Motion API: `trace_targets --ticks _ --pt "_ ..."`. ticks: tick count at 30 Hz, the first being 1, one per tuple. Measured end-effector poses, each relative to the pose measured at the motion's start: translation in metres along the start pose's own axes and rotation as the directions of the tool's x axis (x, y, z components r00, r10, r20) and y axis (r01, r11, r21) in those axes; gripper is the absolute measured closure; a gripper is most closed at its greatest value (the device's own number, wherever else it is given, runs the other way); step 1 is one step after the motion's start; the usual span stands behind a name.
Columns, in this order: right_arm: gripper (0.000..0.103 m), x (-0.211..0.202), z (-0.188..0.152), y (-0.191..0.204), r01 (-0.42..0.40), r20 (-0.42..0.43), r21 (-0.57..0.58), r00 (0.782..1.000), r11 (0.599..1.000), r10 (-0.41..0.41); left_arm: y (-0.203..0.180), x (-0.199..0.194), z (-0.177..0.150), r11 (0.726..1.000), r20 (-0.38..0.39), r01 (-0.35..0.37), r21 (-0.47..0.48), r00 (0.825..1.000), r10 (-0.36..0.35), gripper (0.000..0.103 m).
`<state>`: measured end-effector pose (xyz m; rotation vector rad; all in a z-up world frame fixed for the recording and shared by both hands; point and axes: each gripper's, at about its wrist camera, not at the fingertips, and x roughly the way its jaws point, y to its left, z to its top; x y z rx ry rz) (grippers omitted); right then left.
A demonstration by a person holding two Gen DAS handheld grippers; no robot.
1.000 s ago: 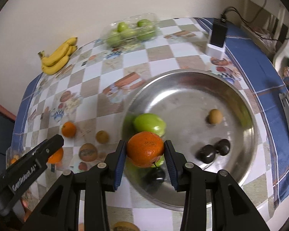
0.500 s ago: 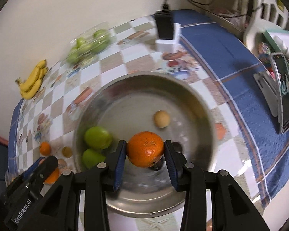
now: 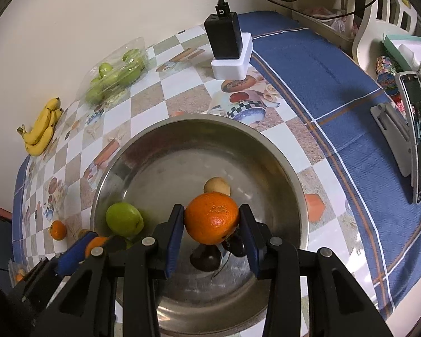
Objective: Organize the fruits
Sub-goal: 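Carry both oranges into the steel bowl and open both tools, then move both open tools back from the bowl toward the last orange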
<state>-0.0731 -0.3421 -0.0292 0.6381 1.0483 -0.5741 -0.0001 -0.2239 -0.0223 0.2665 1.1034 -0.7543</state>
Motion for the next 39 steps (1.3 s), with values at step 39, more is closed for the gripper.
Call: trace_targets --ticks 39 --pt "0.061 -0.019 0.003 0.007 -0.001 0.035 -0.008 0.999 1.000 0.002 0.025 -0.007 0.008 0.995 -0.018 -0.031 -0.094 0.999 0.030 0.054"
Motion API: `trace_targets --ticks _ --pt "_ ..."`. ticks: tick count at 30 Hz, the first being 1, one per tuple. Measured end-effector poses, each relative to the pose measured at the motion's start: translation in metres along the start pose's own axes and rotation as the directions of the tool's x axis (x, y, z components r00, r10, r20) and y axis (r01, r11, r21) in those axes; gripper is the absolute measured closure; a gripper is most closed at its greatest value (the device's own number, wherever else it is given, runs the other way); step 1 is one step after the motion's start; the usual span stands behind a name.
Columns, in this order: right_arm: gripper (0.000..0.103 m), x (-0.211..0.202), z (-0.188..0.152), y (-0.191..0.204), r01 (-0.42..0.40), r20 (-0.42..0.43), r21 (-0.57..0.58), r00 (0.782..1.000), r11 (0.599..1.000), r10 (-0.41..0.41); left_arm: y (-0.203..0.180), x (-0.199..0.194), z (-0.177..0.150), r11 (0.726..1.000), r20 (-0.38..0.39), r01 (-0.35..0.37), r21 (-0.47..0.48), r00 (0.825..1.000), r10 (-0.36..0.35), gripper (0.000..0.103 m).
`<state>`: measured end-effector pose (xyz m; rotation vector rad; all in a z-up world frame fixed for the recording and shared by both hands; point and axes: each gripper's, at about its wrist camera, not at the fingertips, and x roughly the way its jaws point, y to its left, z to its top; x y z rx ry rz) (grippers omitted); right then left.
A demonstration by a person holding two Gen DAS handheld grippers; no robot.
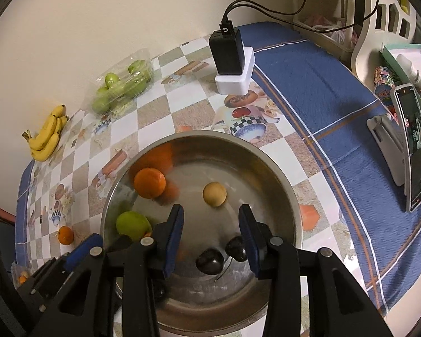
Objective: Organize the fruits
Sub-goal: 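Move both open tools back from the bowl toward the last orange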
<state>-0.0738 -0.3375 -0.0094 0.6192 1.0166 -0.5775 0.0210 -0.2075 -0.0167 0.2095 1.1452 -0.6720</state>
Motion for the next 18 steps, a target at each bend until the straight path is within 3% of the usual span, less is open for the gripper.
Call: trace_targets --ticks 7,18 --pt "0.061 0.002 -0.002 0.003 -0.002 -0.011 -0.005 1.000 1.000 0.002 0.040 -0.010 0.004 0.992 0.009 -0.036 -0.120 0.999 0.037 0.054" --pt "0.061 0.008 -0.006 0.012 0.000 -0.035 -0.033 0.999 0.999 -0.001 0.110 -0.026 0.002 0.952 0.022 -0.113 -0.286 0.992 0.125 0.051"
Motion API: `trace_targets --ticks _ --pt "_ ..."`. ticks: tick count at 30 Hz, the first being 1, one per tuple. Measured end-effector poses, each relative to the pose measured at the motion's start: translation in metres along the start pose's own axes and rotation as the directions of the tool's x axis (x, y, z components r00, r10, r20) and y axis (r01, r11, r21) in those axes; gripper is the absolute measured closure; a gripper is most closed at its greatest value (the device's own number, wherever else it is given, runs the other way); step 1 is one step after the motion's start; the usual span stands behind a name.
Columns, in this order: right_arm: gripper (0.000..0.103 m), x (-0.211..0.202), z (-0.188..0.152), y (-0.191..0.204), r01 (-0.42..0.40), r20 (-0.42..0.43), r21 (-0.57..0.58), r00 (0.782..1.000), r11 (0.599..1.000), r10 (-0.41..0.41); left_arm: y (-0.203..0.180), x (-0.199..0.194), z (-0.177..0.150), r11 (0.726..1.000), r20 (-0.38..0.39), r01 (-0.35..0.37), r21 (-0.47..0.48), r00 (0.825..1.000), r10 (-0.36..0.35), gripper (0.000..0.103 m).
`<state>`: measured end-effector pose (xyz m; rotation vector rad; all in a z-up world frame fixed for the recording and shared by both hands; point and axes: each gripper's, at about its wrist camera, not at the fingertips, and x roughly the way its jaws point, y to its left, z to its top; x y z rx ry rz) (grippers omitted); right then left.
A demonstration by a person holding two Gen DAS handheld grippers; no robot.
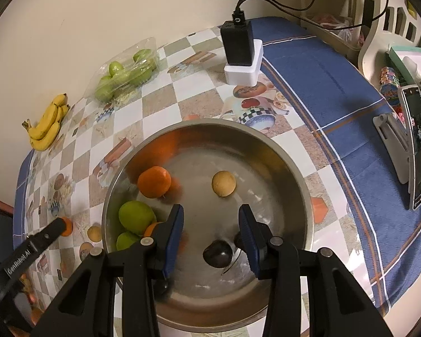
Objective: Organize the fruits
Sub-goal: 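Move both open tools back from the bowl toward the last orange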
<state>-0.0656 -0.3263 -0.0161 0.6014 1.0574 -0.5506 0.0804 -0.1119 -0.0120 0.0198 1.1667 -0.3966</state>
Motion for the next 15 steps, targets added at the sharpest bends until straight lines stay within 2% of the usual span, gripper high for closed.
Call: trace_targets --ticks 5,15 --pt "0.061 0.002 -0.001 0.005 0.001 -0.007 -0.015 1.000 1.000 -0.001 0.018 -0.003 0.004 0.999 0.006 -0.017 -0.037 1.000 0.017 0.048" --pt "0.061 0.008 -0.004 0.013 0.006 -0.025 -0.040 1.000 0.999 -0.007 0.024 -0.002 0.006 0.999 -0.007 -0.031 -0.038 0.999 0.031 0.044"
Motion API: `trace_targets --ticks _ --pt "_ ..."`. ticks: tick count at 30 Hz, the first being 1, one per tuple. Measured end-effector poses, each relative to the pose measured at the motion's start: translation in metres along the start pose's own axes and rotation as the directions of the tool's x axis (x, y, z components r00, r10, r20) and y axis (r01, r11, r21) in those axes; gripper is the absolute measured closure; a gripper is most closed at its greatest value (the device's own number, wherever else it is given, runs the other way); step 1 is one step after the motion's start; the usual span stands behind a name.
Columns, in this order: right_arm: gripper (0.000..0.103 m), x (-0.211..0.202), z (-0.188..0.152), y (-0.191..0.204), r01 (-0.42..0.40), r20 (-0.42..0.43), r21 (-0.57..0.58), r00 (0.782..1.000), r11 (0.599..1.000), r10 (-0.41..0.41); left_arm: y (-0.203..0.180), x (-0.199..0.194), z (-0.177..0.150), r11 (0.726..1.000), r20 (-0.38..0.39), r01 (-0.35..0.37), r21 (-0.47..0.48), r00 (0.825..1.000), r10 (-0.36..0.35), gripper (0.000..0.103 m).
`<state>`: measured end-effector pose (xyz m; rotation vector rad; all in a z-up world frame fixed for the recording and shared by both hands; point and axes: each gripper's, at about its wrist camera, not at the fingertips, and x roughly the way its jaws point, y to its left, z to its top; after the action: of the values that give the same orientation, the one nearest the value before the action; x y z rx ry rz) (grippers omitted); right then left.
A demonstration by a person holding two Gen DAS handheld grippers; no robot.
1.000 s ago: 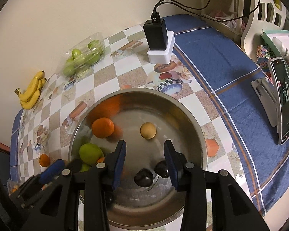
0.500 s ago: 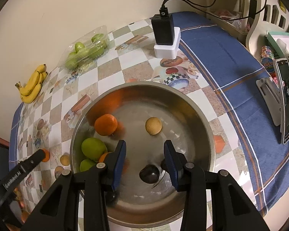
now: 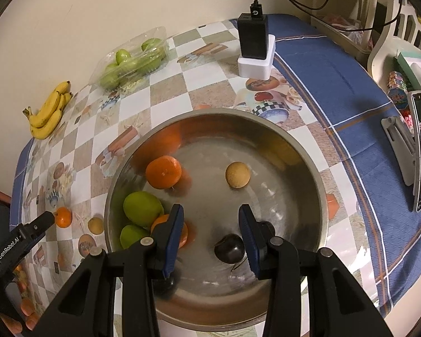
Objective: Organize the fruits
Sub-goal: 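Move both open tools back from the bowl toward the last orange, then bring the left tool toward the last orange beside the bowl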
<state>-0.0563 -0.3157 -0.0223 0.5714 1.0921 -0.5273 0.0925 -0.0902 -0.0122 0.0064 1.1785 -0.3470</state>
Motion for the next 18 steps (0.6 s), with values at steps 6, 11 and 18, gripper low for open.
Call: trace_targets --ticks 6,11,18 --pt "0.047 0.008 -0.001 0.001 0.010 -0.016 -0.008 1.000 1.000 -0.010 0.000 0.006 -0.001 1.000 -0.018 -0.016 0.009 1.000 0.016 0.036" --pt "0.033 0.015 -0.003 0.003 0.019 -0.027 -0.018 0.999 1.000 -0.020 -0.001 0.014 -0.003 0.999 -0.032 -0.041 0.019 0.999 0.042 0.021" --pt "0.026 0.021 -0.005 0.006 0.017 -0.031 -0.032 0.999 0.999 -0.018 0.000 0.022 -0.005 0.996 -0.036 -0.084 0.029 0.996 0.085 0.007"
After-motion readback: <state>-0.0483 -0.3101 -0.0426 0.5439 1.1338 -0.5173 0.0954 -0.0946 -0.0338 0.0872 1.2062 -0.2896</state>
